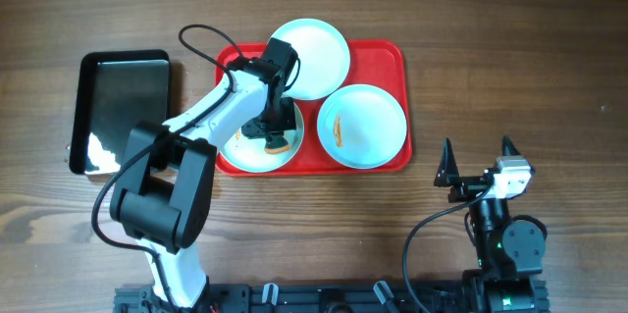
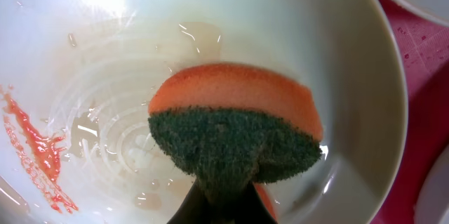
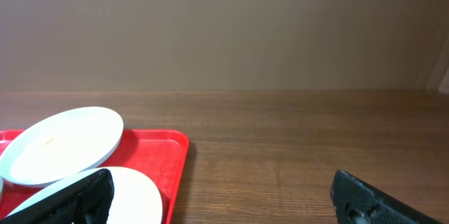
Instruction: Clean dirty plates on tray and stack at the side
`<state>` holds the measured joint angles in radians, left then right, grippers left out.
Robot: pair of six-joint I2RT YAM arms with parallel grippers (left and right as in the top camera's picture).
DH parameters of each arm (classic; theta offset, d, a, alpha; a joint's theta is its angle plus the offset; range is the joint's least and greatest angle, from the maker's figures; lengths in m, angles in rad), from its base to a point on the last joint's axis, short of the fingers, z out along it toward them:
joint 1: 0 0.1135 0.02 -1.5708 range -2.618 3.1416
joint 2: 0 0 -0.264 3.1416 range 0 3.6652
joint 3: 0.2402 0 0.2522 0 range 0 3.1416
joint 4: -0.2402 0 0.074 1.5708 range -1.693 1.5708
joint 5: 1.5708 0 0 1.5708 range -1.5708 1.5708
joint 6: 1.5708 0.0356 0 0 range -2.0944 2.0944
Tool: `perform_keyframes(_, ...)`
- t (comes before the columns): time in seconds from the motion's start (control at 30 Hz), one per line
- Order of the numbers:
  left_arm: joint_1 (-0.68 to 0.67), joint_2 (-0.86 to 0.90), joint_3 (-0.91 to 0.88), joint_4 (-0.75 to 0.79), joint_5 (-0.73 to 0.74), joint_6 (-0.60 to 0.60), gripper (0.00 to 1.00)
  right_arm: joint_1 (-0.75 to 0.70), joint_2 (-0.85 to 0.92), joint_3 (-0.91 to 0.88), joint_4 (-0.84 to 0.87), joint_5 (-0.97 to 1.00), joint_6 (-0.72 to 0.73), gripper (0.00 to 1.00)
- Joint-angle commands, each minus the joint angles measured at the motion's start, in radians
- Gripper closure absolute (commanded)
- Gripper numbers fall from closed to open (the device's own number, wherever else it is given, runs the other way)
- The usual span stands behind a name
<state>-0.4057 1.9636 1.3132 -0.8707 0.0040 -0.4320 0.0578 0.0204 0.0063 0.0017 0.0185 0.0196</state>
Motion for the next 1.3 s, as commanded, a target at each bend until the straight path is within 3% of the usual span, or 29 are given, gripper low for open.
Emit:
perform_keyframes(0.0, 0.021, -0.003, 0.02, 0.001, -0.031, -0.003, 0.96, -0.005, -0.006, -0.001, 0.005, -0.018, -0.017, 0.0)
perform_keyframes(0.07, 0.034, -0.003, 0.02, 0.001, -0.031, -0.003, 0.96, -0.005, -0.006, -0.001, 0.041, 0.02, -0.078, 0.0)
perform_keyframes(0.13, 0.048, -0.003, 0.02, 0.002, -0.03, -0.003, 0.96, -0.005, -0.006, -0.001, 0.143, -0.097, 0.027, 0.0)
perform_keyframes(0.2, 0.063, -0.003, 0.02, 0.002, -0.019, -0.003, 0.96, -0.005, -0.006, -0.001, 0.196, -0.333, 0.246, 0.0)
perform_keyframes(0.27, 0.079, -0.003, 0.02, 0.001, -0.012, -0.003, 0.96, -0.005, -0.006, -0.001, 0.212, -0.605, 0.572, 0.0)
perform_keyframes(0.4, 0.109, -0.003, 0.02, -0.01, 0.006, -0.003, 0.96, -0.005, -0.006, -0.001, 0.262, -0.585, 1.165, 0.0)
perform_keyframes(0.5, 0.122, -0.003, 0.02, -0.013, 0.006, -0.003, 0.96, -0.005, 0.001, 0.016, 0.554, -0.628, 1.07, 0.0)
perform_keyframes(0.53, 0.126, -0.003, 0.02, -0.015, 0.006, -0.003, 0.96, -0.005, 0.016, 0.061, 0.552, -0.632, 1.068, 0.0)
perform_keyframes(0.6, 0.13, -0.003, 0.02, -0.019, 0.006, -0.003, 0.96, -0.005, 0.068, 0.165, 0.433, -0.64, 1.008, 0.0)
perform_keyframes(0.7, 0.131, -0.003, 0.02, -0.018, 0.006, -0.002, 0.96, -0.005, 0.235, 0.377, 0.187, -0.669, 0.744, 0.0)
perform_keyframes(0.9, 0.131, -0.003, 0.02, -0.018, 0.006, -0.003, 0.96, -0.004, 0.791, 0.882, -0.395, -0.749, 0.225, 0.0)
perform_keyframes(1.03, 0.131, -0.003, 0.02, -0.018, 0.006, -0.003, 0.96, 0.04, 1.17, 1.205, -0.752, -0.785, 0.11, 0.0)
perform_keyframes(1.13, 0.131, -0.003, 0.02, -0.017, 0.005, -0.002, 0.96, 0.108, 1.349, 1.302, -0.769, -0.889, 0.047, 0.01)
perform_keyframes(1.27, 0.131, -0.003, 0.02, -0.016, 0.005, -0.002, 0.96, 0.211, 1.496, 1.308, -0.646, -0.887, 0.061, 0.24)
